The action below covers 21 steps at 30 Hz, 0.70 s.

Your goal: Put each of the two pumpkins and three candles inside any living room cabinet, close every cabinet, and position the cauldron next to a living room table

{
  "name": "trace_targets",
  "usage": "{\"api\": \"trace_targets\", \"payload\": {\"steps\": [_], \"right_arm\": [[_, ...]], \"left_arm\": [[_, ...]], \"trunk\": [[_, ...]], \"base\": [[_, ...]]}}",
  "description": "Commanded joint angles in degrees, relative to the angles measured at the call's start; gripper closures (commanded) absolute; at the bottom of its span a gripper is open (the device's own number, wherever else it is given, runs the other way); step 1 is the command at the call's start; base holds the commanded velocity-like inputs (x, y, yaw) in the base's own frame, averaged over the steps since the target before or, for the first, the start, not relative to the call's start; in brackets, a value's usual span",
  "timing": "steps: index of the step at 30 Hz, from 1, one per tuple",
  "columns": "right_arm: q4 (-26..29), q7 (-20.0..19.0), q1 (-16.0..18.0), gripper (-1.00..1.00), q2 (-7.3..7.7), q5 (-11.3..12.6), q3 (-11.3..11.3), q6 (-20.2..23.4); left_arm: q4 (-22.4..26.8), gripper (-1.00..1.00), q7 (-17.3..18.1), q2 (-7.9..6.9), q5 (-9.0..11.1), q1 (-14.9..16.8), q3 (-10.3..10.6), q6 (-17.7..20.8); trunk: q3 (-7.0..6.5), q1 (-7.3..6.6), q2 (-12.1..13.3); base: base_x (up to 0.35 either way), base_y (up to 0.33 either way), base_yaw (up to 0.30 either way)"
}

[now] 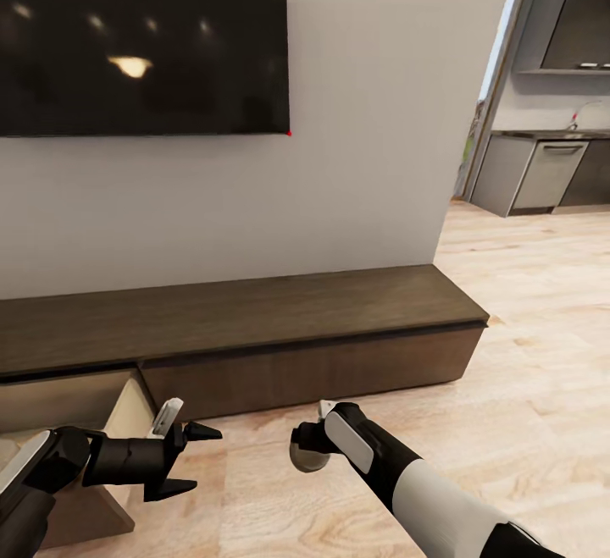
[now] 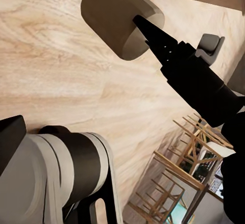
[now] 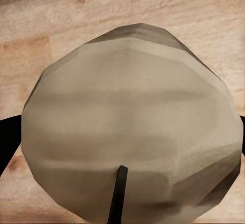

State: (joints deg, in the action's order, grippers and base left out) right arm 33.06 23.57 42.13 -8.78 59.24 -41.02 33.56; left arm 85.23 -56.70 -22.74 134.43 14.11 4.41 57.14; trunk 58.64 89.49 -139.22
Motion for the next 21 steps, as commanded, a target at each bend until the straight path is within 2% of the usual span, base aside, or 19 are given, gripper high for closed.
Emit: {"api": "trace_targets", "payload": {"steps": [1, 21], "right_arm": [[0.08, 0.57, 0.06, 1.0, 0.03, 0.61, -0.29, -0.01], [-0.01, 0.51, 0.06, 1.0, 0.05, 0.61, -0.29, -0.08]], "left_arm": [[0.03, -1.0, -0.6, -0.03, 0.57, 0.04, 0.04, -0.01], [0.55, -1.0, -0.6, -0.23, 0.57, 0.04, -0.29, -0.01]], "trunk": [[-0.03, -0.24, 0.39], [-1.74, -4.63, 8.41]], "base": [[0.0, 0.0, 0.0], [0.0, 0.0, 0.0]]}}
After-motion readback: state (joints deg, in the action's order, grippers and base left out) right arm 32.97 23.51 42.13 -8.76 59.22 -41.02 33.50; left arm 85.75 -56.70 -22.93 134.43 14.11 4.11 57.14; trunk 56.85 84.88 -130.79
